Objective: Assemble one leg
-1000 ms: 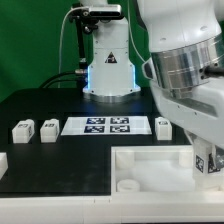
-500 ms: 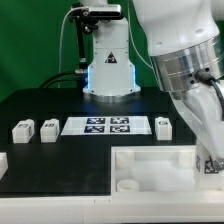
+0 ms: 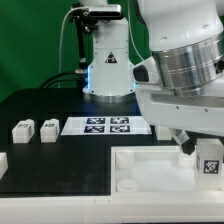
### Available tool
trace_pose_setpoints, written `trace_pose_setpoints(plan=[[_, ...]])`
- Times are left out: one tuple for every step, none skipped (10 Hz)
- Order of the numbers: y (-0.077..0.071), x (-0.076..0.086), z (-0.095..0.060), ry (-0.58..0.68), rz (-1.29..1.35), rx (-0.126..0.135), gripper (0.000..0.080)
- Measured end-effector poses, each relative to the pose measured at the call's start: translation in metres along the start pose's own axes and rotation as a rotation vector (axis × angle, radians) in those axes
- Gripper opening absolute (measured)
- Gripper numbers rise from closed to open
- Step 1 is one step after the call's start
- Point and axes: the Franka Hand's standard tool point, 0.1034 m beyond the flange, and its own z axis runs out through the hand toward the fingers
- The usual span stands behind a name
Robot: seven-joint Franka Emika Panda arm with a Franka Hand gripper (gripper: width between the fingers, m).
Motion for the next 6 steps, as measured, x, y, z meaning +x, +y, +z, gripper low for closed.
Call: trace_pose_setpoints(plan=[[0.001, 0.001, 0.000, 0.009, -0.138, -0.014, 0.0647], [0.002, 0.004, 0.000, 0.035, -0.328, -0.044, 0.0649], [0.001, 0.007, -0.002, 0.062, -0.486, -0.069, 0.0649], [0.001, 0.013, -0.002, 0.093, -0.667, -0.074, 0.0649], [0.004, 0.016, -0.001, 0.104, -0.685, -0.070, 0.0649], [0.003, 0.014, -0.001, 0.102, -0.639, -0.068, 0.0636]])
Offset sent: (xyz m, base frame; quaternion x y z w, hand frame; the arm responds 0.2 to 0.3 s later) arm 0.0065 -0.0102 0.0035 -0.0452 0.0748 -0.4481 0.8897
